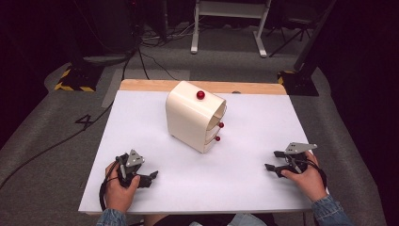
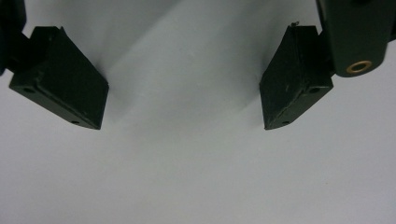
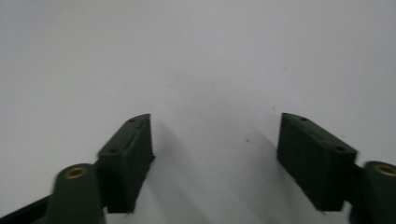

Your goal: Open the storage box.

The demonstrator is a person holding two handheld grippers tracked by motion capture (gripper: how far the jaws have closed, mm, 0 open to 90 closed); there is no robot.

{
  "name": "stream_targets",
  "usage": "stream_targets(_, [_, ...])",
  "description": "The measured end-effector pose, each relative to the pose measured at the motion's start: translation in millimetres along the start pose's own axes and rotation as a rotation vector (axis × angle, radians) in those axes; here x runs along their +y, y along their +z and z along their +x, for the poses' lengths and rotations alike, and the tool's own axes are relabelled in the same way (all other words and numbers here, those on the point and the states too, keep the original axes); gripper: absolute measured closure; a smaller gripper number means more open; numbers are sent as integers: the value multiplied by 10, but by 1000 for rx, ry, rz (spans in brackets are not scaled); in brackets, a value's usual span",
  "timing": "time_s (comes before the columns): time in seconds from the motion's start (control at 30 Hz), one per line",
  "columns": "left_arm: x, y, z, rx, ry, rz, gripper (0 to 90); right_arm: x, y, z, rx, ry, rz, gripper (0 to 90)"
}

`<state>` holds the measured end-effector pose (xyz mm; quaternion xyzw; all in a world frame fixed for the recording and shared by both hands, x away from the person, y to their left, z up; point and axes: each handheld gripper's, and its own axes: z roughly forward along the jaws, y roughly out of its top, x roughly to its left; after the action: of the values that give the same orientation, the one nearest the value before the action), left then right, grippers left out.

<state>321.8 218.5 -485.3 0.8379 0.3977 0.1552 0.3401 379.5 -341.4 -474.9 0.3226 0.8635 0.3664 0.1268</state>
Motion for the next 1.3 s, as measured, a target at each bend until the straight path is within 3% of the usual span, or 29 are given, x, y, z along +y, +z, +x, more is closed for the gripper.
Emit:
stream_targets(0.13, [1,0,1,-1,-1,1,158,67,-42,43,15,19,-57,287])
stream_targets(0.43, [1,0,2,-1,0,0,158,285,-84,143,51,-5,-132,362])
stream_targets(0.73, [0,0,4,-3,0,0,158,632,6,300,104,-70,-200,491])
stream_targets(0.93, [-4,2,-4,1,2,-5,159,852,162,377,144,-76,-258,585])
stream_targets(1.1, [-4,1,-4,2,0,-5,158,959,397,433,185,-72,-274,623])
stream_targets(1.3, [-3,0,-2,0,0,-3,158,1044,586,516,202,-85,-291,648])
